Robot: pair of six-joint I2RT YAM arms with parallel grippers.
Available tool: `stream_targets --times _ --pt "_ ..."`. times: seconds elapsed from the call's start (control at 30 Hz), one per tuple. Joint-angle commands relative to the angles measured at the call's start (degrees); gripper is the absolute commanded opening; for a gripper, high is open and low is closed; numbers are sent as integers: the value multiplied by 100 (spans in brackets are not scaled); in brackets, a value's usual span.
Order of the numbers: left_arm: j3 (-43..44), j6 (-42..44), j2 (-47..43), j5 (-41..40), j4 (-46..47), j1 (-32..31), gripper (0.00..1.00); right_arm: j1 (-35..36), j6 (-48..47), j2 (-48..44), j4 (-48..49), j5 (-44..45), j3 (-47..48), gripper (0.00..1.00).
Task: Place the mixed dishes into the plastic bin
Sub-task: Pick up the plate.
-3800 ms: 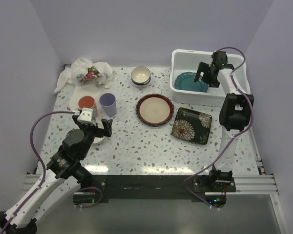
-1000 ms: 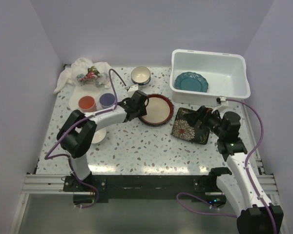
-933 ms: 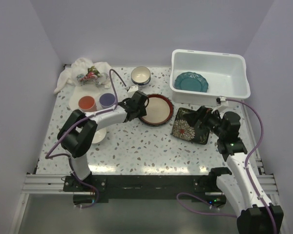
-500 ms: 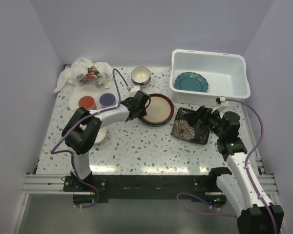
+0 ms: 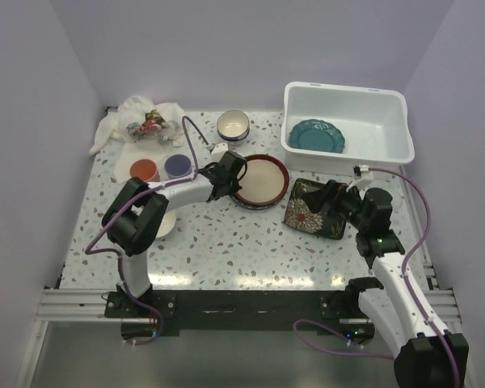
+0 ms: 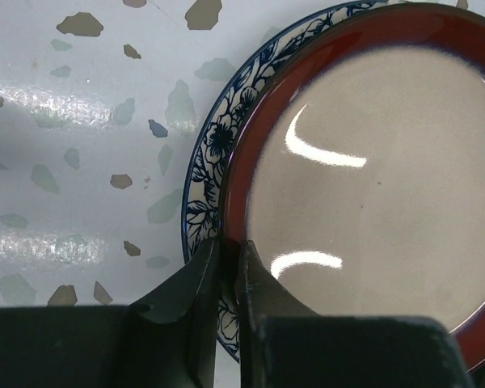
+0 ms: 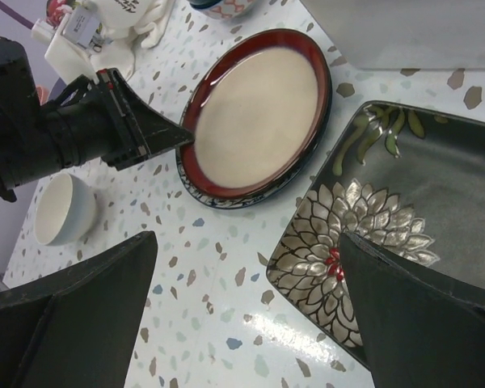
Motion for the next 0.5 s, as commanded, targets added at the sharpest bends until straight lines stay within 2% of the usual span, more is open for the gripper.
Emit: stream_targets --times 0.0,0.07,0.47 --pt "-304 -168 -252 132 137 -1 5 114 416 232 540 24 -128 98" --pt "-375 -195 -376 141 155 7 0 175 643 495 671 -20 -146 98" --pt "-1096 -475 -1544 115 286 25 0 913 1927 1558 1313 621 -277 93"
